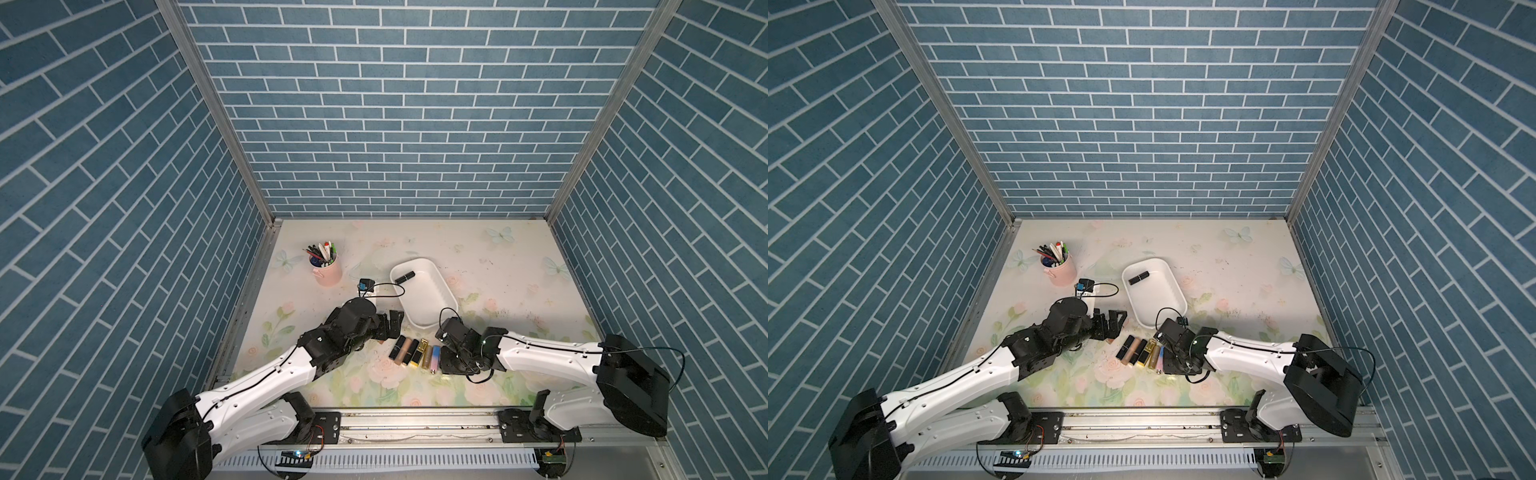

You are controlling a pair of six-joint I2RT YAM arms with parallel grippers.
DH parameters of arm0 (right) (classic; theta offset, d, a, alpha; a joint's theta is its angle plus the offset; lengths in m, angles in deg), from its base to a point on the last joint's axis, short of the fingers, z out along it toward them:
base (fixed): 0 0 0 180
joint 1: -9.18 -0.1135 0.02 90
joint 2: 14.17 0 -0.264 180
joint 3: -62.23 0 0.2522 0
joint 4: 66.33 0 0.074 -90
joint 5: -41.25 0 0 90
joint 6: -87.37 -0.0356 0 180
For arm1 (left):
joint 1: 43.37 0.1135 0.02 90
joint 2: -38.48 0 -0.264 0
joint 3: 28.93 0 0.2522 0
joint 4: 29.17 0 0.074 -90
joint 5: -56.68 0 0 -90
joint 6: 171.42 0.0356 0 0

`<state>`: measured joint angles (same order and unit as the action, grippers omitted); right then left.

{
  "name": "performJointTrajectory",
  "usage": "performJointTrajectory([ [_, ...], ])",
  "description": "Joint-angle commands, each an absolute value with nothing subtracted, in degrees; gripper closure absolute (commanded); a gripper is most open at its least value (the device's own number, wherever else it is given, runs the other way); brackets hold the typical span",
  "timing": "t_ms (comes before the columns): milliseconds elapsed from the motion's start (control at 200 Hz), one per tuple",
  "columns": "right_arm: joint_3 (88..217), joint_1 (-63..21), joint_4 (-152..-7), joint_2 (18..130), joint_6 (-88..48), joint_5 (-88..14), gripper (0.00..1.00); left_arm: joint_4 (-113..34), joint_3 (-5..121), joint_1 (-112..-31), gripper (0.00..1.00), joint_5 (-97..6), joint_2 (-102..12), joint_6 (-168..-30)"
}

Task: Put the lipstick into the storage box
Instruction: Pick up the lipstick at the center of the board.

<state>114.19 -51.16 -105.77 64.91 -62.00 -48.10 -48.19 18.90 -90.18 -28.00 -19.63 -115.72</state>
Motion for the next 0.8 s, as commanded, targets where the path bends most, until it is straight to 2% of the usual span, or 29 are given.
performJointTrajectory([
  [0, 115.4, -51.4, -107.5, 65.5, -60.6, -49.3, 0.58, -47.9, 18.1, -90.6, 0.0, -27.2, -18.9, -115.9],
  [470, 114.3, -51.4, -107.9, 66.7, -60.0, -50.8, 0.63, -47.5, 17.9, -90.6, 0.0, -27.4, -19.0, -116.0],
  [795, 114.7, -51.4, -109.7, 65.6, -60.1, -52.9, 0.75, -47.1, 18.2, -90.6, 0.0, -27.5, -19.6, -116.0],
])
